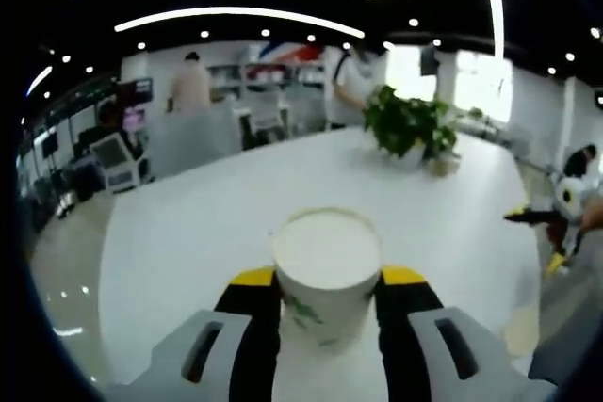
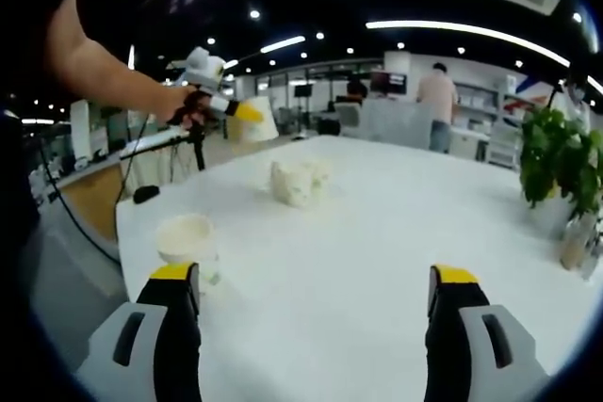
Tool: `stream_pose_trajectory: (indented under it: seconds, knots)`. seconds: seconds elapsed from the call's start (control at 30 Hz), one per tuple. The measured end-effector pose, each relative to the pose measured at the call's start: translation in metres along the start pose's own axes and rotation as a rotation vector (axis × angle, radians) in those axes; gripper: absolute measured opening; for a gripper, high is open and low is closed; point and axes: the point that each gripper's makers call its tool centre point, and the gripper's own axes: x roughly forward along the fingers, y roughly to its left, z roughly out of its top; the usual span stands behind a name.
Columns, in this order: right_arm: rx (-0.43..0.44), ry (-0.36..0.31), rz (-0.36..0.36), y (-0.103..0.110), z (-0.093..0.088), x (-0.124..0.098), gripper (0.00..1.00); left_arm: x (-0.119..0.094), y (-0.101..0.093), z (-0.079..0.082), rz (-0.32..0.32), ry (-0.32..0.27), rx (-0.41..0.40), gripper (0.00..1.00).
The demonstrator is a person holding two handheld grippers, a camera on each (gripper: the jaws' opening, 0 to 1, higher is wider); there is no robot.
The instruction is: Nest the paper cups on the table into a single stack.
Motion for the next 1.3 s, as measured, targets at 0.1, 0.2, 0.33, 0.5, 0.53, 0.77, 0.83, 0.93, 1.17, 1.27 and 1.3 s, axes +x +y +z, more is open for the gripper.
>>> stream_pose_trajectory:
  seconds: [0.1, 0.2, 0.33, 0.5, 0.53, 0.77, 0.83, 0.93, 1.17, 1.27, 1.3]
  knots:
    - [0.006, -0.002, -0.003, 0.0, 0.0, 0.0, 1.0, 0.001, -0.001, 0.0, -0.015, 0.014, -0.003, 0.38]
    - [0.009, -0.003, -0.004, 0.0, 0.001, 0.0, 1.0, 0.001, -0.005, 0.001, -0.022, 0.024, 0.003, 0.38]
    - [0.006, -0.001, 0.0, 0.003, 0.002, 0.001, 0.99, 0.0, -0.003, 0.003, -0.034, 0.012, -0.042, 0.38]
    - [0.002, -0.005, 0.001, 0.003, 0.004, 0.001, 0.99, 0.002, -0.014, 0.006, -0.074, 0.016, -0.019, 0.38]
    - [0.001, -0.005, 0.002, 0.003, 0.004, 0.001, 0.99, 0.002, -0.017, 0.007, -0.079, 0.015, -0.013, 0.38]
    - [-0.006, -0.009, 0.005, 0.004, 0.008, 0.0, 0.99, -0.001, -0.031, 0.007, -0.1, 0.022, 0.008, 0.38]
    - [-0.009, -0.013, 0.006, 0.005, 0.008, 0.0, 0.99, -0.002, -0.033, 0.008, -0.105, 0.022, 0.013, 0.38]
    - [-0.013, -0.017, 0.008, 0.006, 0.01, 0.0, 0.98, -0.004, -0.039, 0.01, -0.108, 0.022, 0.031, 0.38]
    - [-0.019, -0.017, 0.014, 0.008, 0.011, -0.001, 0.98, -0.008, -0.056, 0.014, -0.128, 0.016, 0.062, 0.38]
    - [-0.022, -0.019, 0.017, 0.009, 0.012, -0.001, 0.97, -0.009, -0.065, 0.015, -0.142, 0.018, 0.068, 0.38]
    - [-0.024, -0.019, 0.019, 0.009, 0.013, -0.001, 0.97, -0.01, -0.067, 0.015, -0.145, 0.02, 0.073, 0.38]
